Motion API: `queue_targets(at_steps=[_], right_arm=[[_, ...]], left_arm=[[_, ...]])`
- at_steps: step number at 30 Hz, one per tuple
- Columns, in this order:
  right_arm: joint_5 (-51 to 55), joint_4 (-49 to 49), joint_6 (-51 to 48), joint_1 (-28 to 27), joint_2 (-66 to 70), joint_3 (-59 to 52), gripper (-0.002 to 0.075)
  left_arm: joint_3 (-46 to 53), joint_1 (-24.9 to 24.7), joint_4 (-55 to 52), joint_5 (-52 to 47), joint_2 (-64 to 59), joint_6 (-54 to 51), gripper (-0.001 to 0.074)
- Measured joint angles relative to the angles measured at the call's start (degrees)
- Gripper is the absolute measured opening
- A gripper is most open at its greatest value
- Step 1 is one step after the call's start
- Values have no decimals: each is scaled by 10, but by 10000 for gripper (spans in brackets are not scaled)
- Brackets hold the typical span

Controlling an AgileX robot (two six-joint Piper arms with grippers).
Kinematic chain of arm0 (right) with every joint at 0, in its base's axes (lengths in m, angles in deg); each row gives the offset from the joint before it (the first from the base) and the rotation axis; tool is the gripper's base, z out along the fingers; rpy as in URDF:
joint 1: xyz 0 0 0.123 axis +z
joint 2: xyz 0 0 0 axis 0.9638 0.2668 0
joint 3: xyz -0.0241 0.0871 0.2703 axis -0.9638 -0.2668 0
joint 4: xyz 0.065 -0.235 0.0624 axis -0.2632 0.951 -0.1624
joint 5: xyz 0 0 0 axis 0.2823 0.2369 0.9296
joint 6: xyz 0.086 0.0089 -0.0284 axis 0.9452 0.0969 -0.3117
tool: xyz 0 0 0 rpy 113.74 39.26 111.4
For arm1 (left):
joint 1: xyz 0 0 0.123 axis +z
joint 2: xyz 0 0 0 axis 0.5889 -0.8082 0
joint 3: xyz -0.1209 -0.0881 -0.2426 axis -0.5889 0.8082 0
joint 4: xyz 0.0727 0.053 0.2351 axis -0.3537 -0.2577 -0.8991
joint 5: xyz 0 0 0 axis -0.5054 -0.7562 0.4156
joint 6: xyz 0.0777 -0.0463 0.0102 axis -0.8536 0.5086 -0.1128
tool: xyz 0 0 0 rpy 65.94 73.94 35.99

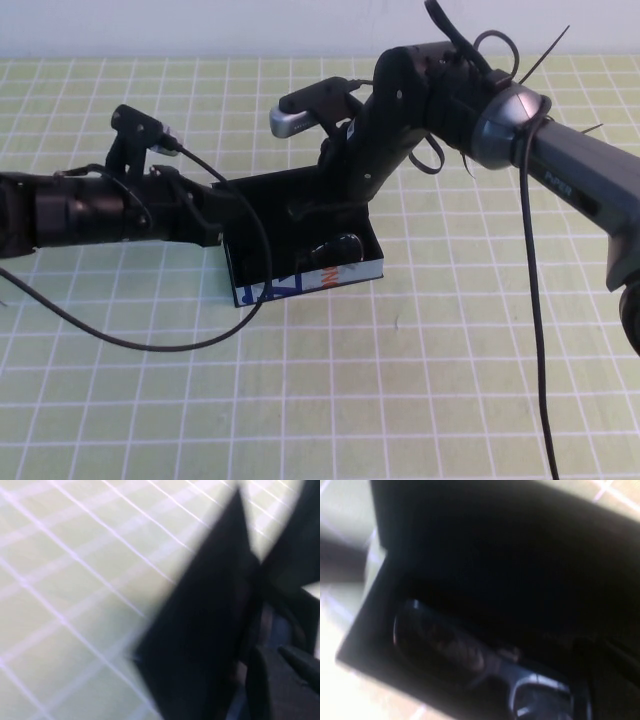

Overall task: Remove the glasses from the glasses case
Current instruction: Pick up the glasses from the glasses case

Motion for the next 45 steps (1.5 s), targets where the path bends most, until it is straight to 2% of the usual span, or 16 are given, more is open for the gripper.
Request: queue_targets(at_steps=[3, 13, 16, 18, 22, 25, 33, 45], right_arm=[[25, -8, -55, 0, 0, 0, -16], [124, -87, -355, -1, -1, 3, -10], [134, -107, -450, -1, -2, 5, 33], [136, -111, -488, -1, -2, 5, 97], [136, -108, -543, -1, -2, 5, 230], [127, -106, -583, -1, -2, 5, 278], [79, -101, -651, -1, -2, 5, 296], [60, -92, -666, 2, 13, 5, 296]], left_arm=[[0, 1, 55, 16, -13, -29, -4], [-17, 1, 70, 23, -57, -33, -4], [-24, 1, 71, 26, -59, -26, -4], [-28, 1, 71, 26, -59, -22, -4], [-28, 1, 72, 27, -64, -19, -4], [-28, 1, 72, 28, -71, -16, -4], [-28, 1, 75, 28, -78, -11, -4], [-28, 1, 75, 28, -78, 3, -4]])
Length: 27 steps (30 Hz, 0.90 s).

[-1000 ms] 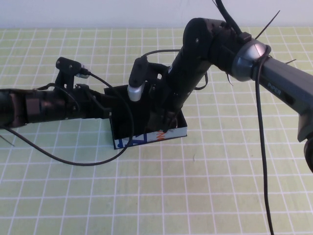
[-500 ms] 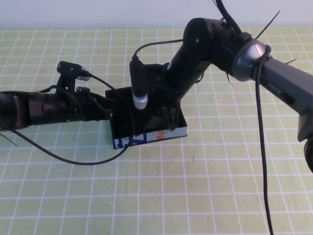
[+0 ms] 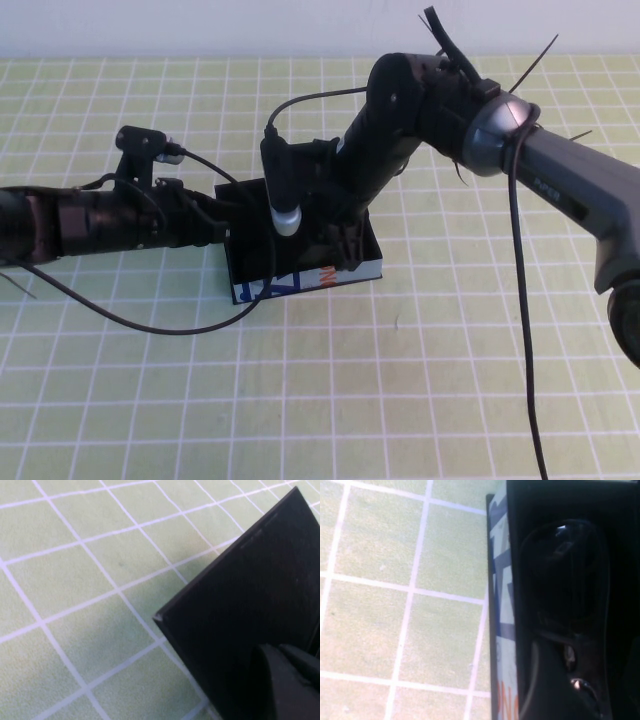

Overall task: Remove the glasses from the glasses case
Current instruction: Pick up the glasses from the glasses case

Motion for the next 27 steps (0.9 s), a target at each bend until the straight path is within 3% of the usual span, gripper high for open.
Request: queue_targets(at_steps=[27], right_arm=[[-25, 9, -26, 0, 20, 0, 296]], left_arm=[[0, 0, 0, -3, 0, 10, -4]])
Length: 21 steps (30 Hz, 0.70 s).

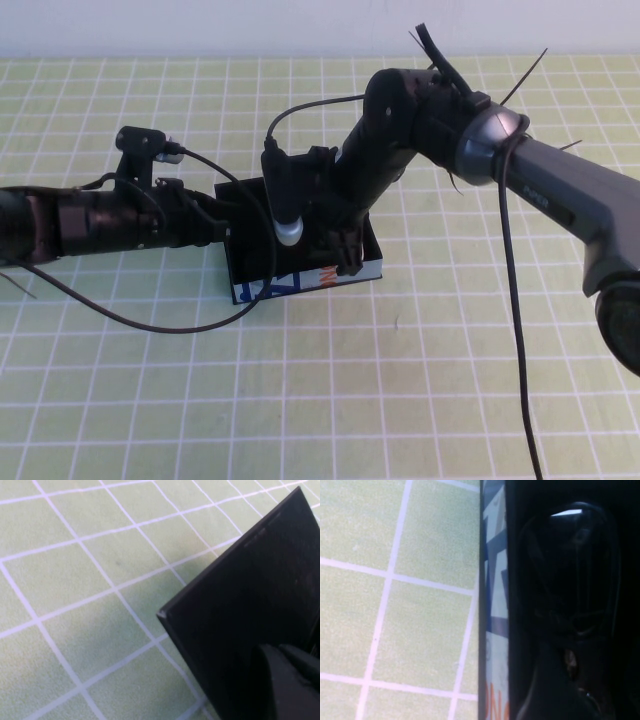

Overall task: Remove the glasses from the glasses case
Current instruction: Pick up the glasses from the glasses case

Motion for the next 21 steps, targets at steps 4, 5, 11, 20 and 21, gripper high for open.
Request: queue_targets(at_steps=[4, 5, 11, 20, 21], right_arm=[[6, 5, -1, 0, 0, 0, 296], [11, 7, -1, 0, 0, 0, 296], [28, 20, -1, 0, 0, 0, 287], [16, 15, -1, 0, 0, 5, 286], [16, 16, -1, 0, 0, 5, 286]], left_arm=[[0, 0, 0, -1, 0, 0, -4], [0, 0, 0, -1, 0, 0, -4], [0, 0, 0, -1, 0, 0, -4], [0, 0, 0, -1, 0, 0, -4], [0, 0, 0, -1, 0, 0, -4]])
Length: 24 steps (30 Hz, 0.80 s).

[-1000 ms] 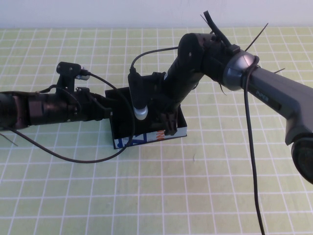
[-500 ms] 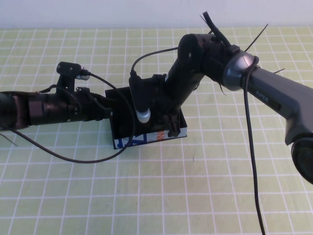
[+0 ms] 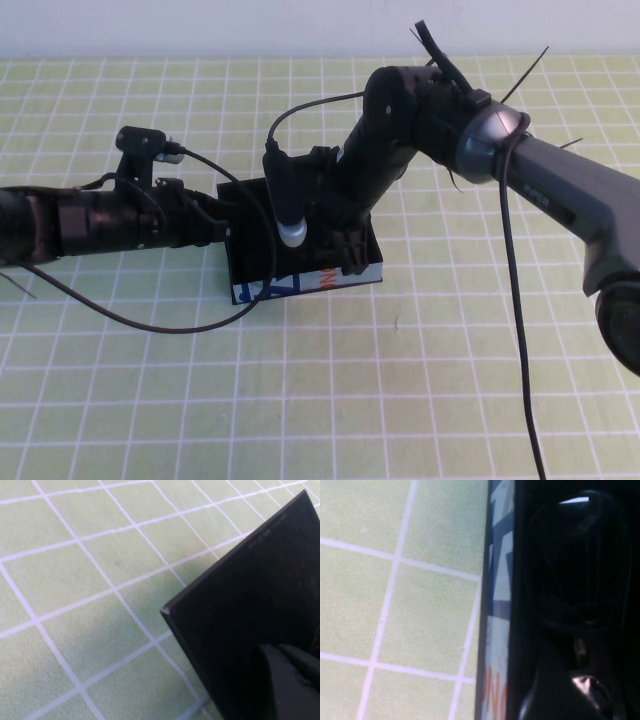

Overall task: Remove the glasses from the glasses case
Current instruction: Pick up the glasses from the glasses case

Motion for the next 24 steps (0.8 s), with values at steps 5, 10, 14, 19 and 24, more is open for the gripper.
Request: queue_targets(at_steps=[5, 10, 14, 19, 24], right_arm=[[0, 0, 0, 0, 1, 0, 286], [-1, 0, 0, 0, 7, 1, 283], [-1, 0, 0, 0, 9, 1, 251], [-1, -3, 0, 0, 9, 1, 217], [-1, -4, 12, 0, 9, 2, 171]], left_arm=[[0, 0, 0, 0, 0, 0, -4], [0, 0, 0, 0, 0, 0, -5], [0, 0, 0, 0, 0, 0, -4], [0, 0, 0, 0, 0, 0, -4], [0, 0, 0, 0, 0, 0, -4]])
